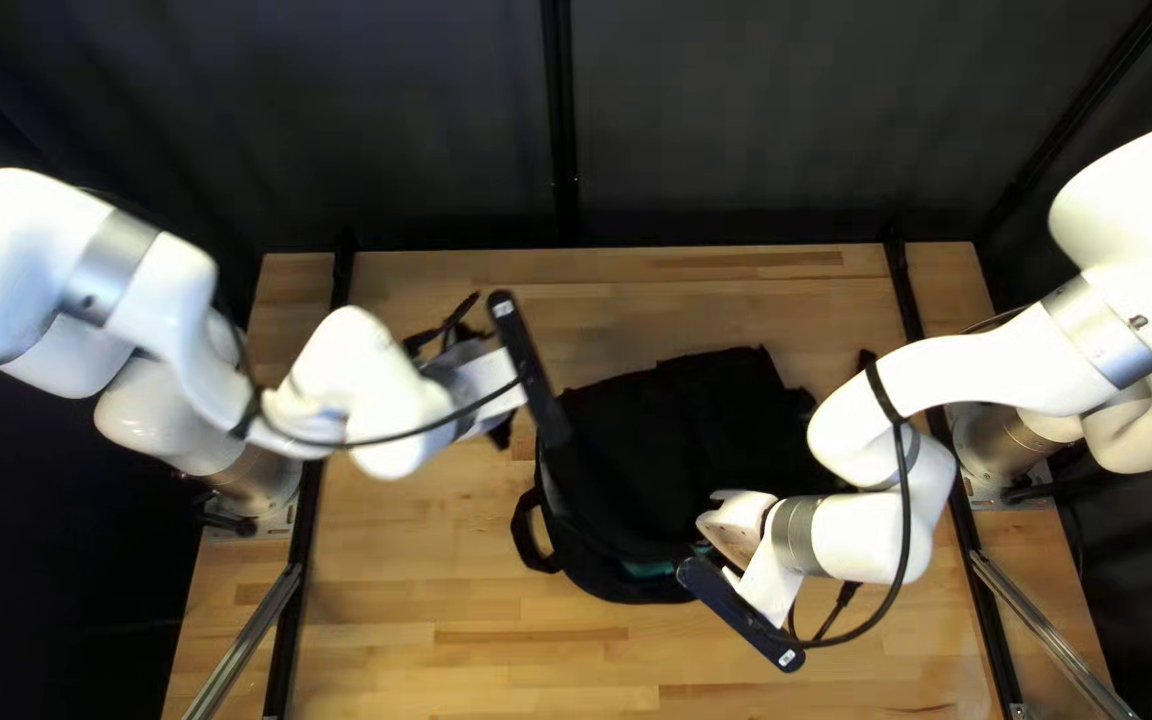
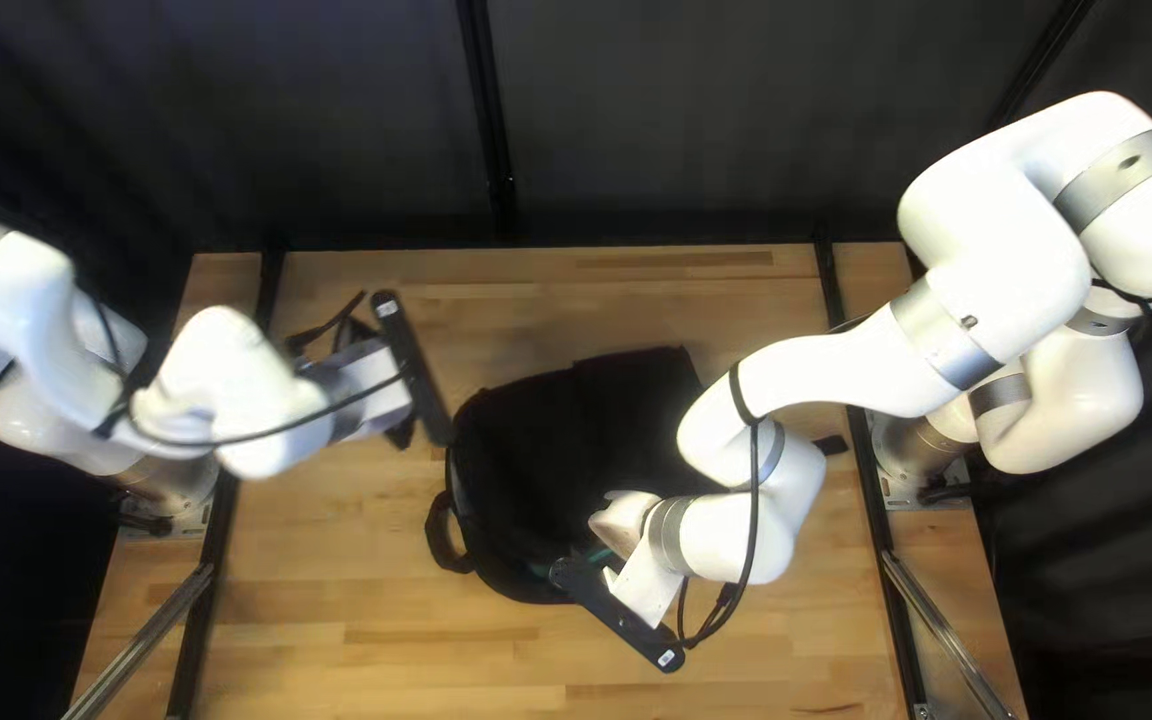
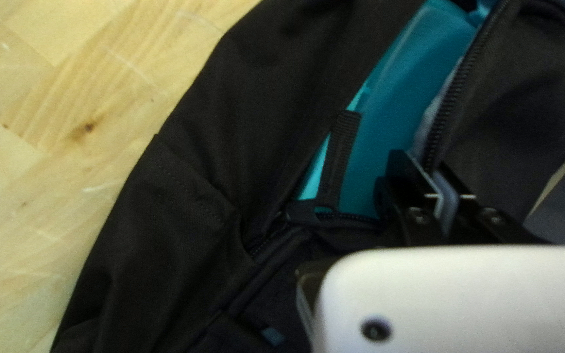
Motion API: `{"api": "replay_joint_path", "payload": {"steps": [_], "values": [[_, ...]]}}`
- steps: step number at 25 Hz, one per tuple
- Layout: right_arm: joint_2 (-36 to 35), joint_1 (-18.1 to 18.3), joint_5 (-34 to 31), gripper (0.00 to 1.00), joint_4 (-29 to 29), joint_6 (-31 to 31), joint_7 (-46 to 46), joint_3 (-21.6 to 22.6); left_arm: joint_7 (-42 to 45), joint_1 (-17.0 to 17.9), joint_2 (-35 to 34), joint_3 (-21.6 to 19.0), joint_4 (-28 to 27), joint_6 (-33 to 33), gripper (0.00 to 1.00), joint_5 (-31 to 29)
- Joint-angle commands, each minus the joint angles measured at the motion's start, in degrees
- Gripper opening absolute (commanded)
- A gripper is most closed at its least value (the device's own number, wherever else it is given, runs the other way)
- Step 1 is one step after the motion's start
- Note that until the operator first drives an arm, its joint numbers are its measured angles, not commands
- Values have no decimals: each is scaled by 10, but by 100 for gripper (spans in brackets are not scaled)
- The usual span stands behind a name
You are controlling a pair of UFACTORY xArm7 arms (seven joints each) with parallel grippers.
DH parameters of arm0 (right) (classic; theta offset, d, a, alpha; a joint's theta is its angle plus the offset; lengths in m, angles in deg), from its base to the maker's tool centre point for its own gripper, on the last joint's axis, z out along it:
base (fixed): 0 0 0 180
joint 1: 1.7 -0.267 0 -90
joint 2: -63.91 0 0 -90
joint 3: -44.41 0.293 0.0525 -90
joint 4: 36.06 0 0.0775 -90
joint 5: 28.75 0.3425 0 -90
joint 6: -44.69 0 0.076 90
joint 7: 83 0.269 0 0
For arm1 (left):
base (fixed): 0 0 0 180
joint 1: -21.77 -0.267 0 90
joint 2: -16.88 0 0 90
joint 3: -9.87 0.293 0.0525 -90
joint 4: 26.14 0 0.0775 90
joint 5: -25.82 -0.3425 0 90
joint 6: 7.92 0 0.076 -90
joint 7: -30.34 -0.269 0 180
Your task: Remove a lunch box from a kids backpack
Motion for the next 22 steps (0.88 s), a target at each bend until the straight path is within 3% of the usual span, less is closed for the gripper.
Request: {"api": "replay_joint_path", "payload": {"steps": [1, 5, 11, 22], "values": [[45, 1, 28, 0, 29, -10, -15, -7, 47, 32, 36, -44, -17, -24, 100, 31], [61, 1, 41, 0, 29, -26, -17, -9, 81, 43, 91, -60, -49, -13, 100, 27], [66, 6, 43, 0, 11, -37, -8, -12, 151, 41, 150, -67, -72, 30, 100, -39], [102, 6, 39, 0, 39, 2, 3, -17, 162, 13, 115, -46, -35, 88, 100, -196]]}}
